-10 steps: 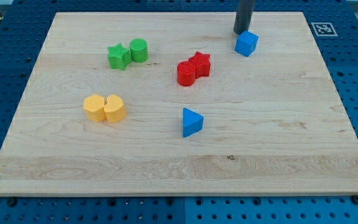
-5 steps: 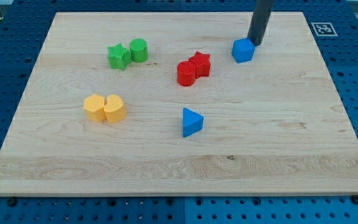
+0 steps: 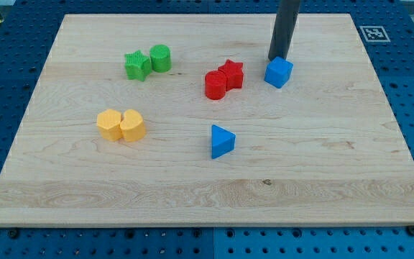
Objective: Push the cube right beside the blue triangle
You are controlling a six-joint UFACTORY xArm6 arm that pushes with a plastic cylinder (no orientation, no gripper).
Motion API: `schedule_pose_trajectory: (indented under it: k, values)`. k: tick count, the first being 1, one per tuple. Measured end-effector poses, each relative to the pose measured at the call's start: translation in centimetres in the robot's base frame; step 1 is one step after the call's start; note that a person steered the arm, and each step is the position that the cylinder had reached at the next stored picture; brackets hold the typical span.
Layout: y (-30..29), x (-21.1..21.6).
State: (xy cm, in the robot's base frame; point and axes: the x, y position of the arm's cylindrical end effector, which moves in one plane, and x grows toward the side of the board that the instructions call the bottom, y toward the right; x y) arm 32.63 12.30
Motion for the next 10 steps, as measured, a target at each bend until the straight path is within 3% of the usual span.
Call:
schedule_pose_trajectory:
  k: [5,7,8,10]
  values:
    - [0.0,12.5]
    - [0.1,15.7]
    - [0.1,16.5]
    - [0.1,12.3]
